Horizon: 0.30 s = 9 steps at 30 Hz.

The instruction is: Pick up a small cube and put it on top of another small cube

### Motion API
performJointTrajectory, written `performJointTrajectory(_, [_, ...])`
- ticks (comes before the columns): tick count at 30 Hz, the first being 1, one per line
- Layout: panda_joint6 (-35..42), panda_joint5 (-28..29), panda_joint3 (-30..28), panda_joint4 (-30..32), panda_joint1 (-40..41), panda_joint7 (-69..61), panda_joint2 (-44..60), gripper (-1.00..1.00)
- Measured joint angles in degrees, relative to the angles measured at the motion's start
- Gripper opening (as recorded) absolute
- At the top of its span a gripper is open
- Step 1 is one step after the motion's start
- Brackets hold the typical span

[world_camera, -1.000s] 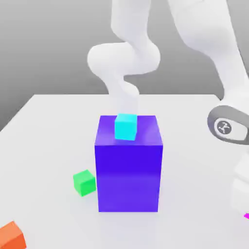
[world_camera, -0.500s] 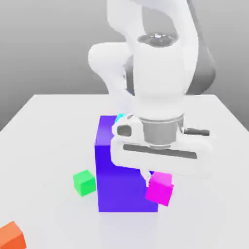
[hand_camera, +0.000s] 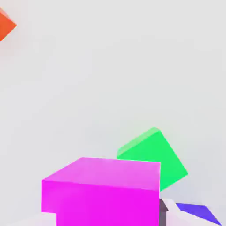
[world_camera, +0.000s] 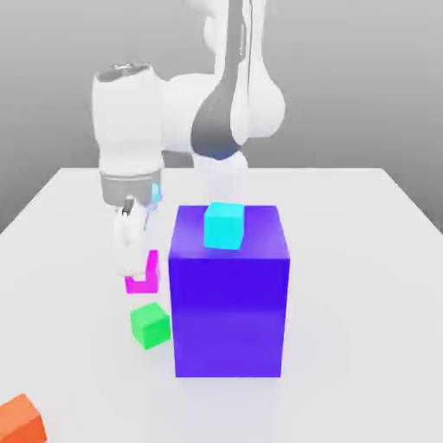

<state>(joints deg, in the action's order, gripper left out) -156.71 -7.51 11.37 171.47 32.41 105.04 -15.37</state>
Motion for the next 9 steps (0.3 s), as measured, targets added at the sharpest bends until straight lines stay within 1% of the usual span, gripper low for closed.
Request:
performJointTrajectory(6, [-11.13, 5.18, 1.03, -0.13, 2.59, 3.61, 11.69, -1.00])
performJointTrajectory(7, [-12.96, 6.49, 0.83, -0.19, 2.97, 4.49, 13.63, 1.00])
performJointTrajectory(9, [-12.97, 6.49, 0.83, -0.19, 2.97, 4.50, 13.63, 1.00])
